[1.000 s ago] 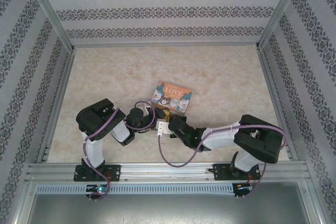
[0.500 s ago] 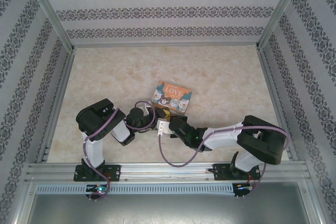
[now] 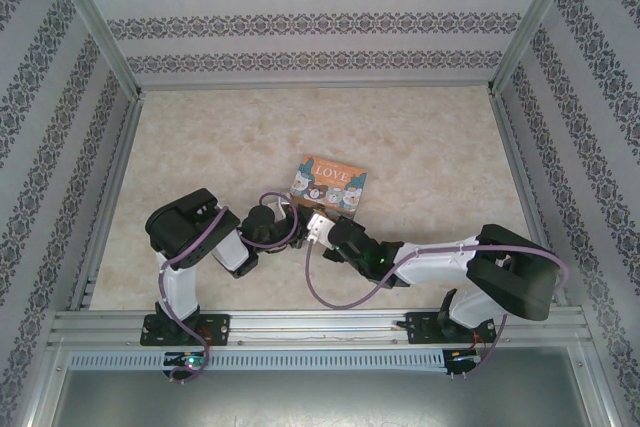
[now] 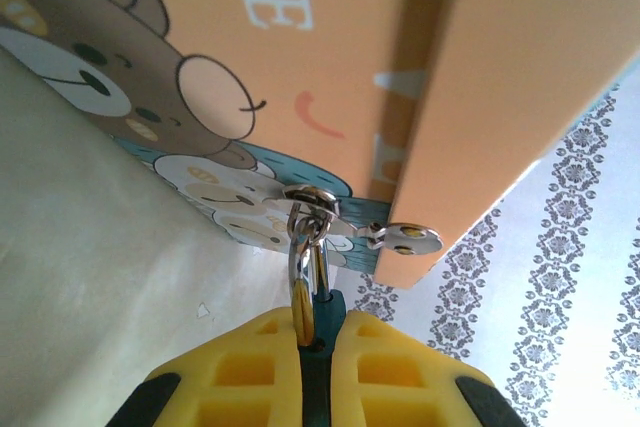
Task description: Unlock the padlock with the key
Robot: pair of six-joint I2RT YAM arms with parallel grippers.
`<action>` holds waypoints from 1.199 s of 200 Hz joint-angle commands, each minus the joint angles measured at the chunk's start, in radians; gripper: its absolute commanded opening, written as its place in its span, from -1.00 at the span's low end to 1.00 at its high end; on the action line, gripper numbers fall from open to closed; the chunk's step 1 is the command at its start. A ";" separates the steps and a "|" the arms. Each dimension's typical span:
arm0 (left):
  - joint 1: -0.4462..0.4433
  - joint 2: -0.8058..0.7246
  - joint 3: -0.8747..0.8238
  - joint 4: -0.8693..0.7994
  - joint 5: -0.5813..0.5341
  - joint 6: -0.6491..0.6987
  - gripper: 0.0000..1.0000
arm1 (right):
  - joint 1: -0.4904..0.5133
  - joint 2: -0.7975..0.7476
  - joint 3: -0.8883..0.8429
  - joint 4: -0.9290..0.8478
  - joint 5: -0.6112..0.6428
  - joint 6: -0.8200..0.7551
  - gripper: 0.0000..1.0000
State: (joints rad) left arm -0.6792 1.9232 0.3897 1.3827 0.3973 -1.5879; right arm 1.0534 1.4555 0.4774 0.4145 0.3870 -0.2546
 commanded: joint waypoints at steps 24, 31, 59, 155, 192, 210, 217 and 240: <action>-0.035 -0.001 0.026 0.035 -0.015 0.008 -1.00 | -0.049 -0.001 -0.049 0.143 -0.113 0.197 -1.00; -0.036 0.002 0.026 0.036 -0.016 0.008 -1.00 | -0.052 0.003 -0.054 0.149 -0.113 0.194 -1.00; -0.042 -0.001 0.029 0.023 -0.023 0.015 -0.90 | -0.059 0.017 -0.079 0.181 -0.122 0.184 -1.00; -0.042 -0.165 0.028 -0.227 -0.044 0.121 -0.30 | -0.112 -0.033 -0.192 0.260 -0.239 0.295 -1.00; -0.042 -0.228 0.016 -0.320 -0.057 0.166 -0.20 | -0.150 -0.083 -0.241 0.286 -0.293 0.365 -1.00; -0.042 -0.294 0.009 -0.407 -0.076 0.212 -0.16 | -0.183 -0.117 -0.268 0.297 -0.338 0.411 -1.00; -0.042 -0.328 0.009 -0.451 -0.085 0.236 -0.16 | -0.200 -0.131 -0.277 0.297 -0.358 0.431 -1.00; -0.042 -0.472 0.029 -0.666 -0.123 0.350 -0.13 | -0.265 -0.185 -0.312 0.295 -0.434 0.510 -1.00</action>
State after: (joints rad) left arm -0.7097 1.5818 0.4015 0.9562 0.3275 -1.3899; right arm 0.8410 1.3178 0.2047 0.7048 0.0502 0.1402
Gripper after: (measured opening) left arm 0.430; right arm 0.047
